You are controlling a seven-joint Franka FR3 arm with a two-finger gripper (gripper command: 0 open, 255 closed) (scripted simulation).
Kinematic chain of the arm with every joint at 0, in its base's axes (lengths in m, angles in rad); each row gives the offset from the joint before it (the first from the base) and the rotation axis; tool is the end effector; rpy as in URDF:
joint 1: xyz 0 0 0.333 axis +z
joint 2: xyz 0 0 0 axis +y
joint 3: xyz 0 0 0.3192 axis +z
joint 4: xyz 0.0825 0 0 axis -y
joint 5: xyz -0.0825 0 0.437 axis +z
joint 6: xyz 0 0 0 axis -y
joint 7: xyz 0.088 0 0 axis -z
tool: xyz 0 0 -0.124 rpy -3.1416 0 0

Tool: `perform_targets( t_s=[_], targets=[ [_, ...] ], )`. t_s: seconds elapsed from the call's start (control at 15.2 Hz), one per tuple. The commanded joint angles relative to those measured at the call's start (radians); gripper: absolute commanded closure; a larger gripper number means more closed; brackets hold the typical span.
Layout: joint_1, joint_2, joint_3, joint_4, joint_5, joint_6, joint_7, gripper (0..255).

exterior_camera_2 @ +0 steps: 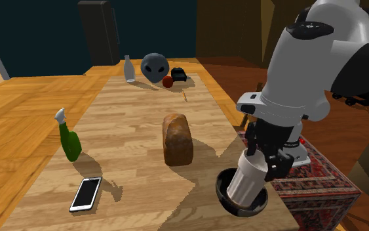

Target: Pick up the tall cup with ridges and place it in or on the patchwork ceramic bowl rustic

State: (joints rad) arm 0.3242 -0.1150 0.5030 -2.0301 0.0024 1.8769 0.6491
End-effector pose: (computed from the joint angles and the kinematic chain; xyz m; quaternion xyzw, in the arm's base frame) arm 0.3816 0.4228 0.4542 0.9956 0.0864 -0.0015 0.0372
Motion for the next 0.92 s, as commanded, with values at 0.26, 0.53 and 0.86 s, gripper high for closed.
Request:
perform_targets(
  t_s=[0.26, 0.53, 0.86],
  targets=[
    [0.000, -0.006, -0.001, 0.095, 0.003, -0.101, -0.002, 0],
    [0.000, -0.005, -0.001, 0.123, 0.002, -0.127, -0.002, 0],
    [0.000, -0.005, -0.001, 0.122, 0.002, -0.127, -0.002, 0]
  ],
)
